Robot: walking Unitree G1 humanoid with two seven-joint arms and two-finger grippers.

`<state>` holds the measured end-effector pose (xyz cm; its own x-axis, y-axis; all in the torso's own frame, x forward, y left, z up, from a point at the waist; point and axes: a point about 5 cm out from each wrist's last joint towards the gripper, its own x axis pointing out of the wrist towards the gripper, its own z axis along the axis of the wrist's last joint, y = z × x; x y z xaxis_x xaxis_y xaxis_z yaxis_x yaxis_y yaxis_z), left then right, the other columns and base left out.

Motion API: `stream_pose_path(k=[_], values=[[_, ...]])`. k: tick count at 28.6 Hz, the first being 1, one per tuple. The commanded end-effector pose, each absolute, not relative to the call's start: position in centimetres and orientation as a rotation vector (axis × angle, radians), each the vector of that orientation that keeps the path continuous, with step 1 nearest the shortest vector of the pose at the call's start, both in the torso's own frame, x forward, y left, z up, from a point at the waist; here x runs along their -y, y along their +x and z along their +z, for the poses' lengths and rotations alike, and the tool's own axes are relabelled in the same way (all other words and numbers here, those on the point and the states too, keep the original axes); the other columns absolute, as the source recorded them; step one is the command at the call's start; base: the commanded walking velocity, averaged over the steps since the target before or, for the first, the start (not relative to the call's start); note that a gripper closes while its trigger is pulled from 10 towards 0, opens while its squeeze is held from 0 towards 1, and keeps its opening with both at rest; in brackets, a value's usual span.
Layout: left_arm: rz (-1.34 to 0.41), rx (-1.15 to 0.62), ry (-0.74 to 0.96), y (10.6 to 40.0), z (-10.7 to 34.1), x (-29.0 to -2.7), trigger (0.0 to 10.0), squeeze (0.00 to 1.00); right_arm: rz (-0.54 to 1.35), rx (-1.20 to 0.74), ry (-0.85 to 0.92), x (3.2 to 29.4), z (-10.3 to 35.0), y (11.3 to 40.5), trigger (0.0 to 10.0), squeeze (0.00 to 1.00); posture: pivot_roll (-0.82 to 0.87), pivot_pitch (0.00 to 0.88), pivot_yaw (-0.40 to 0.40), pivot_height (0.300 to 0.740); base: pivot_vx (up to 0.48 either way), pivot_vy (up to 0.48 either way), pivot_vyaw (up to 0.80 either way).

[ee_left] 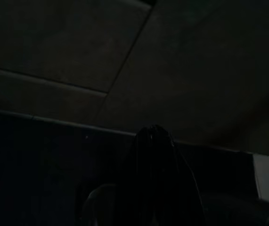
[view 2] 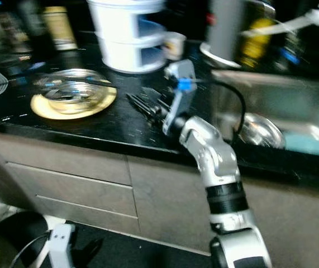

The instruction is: Kitchen organization

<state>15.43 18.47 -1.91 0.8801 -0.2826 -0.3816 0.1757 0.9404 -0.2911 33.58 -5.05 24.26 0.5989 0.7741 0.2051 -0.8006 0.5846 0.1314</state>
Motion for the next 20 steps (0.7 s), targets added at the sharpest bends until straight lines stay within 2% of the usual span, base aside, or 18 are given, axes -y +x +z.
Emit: stream_pose_path(k=[1,17,20], values=[[-0.243,-0.450,-0.263,15.08,-2.09,-18.33,10.0,0.00,0.917,0.156,0.197,5.39,24.69,33.49,10.0,0.00,0.11,0.000,-0.061,0.740,0.000,0.000,0.80],[-0.247,-0.451,-0.257,15.16,-2.01,-18.28,10.0,0.00,0.897,0.177,0.237,5.24,25.08,33.63,10.0,0.00,0.11,0.000,-0.066,0.740,0.000,0.000,0.80],[-0.248,-0.452,-0.255,15.13,-2.04,-18.26,10.0,0.00,0.906,0.186,0.260,5.30,25.24,33.55,10.0,0.00,0.11,0.000,-0.064,0.740,0.000,0.000,0.00]])
